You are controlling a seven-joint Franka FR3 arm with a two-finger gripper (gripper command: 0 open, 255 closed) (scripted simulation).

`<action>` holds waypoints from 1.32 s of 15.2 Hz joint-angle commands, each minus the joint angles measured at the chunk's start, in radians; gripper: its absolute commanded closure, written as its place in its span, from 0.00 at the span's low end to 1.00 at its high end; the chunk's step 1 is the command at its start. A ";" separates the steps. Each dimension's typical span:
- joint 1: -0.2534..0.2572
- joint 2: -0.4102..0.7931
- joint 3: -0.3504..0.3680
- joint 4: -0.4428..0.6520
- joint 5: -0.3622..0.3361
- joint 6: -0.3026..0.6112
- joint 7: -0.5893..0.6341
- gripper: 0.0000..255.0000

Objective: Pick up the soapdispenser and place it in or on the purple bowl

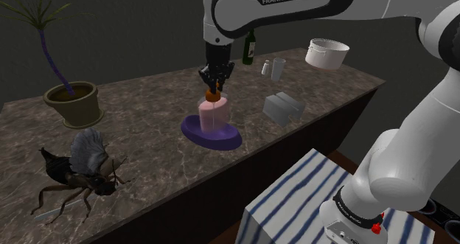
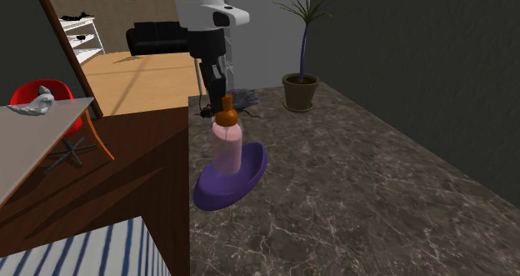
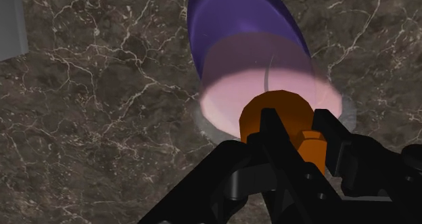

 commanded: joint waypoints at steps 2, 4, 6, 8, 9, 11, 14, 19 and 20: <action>0.000 -0.001 0.000 -0.025 0.000 0.025 0.000 1.00; 0.000 -0.001 0.000 -0.025 0.000 0.025 0.001 1.00; 0.000 -0.001 0.000 -0.025 0.000 0.025 0.001 1.00; 0.000 -0.001 0.000 -0.025 0.000 0.025 0.001 1.00; 0.000 -0.001 0.000 -0.025 0.000 0.025 0.001 0.00; 0.000 0.000 0.000 -0.025 0.000 0.025 0.001 0.00; 0.000 -0.001 0.000 -0.025 0.000 0.025 0.001 0.00; 0.001 -0.007 0.001 0.096 0.002 -0.101 -0.001 0.00; 0.001 -0.007 0.001 0.096 0.002 -0.101 -0.001 0.00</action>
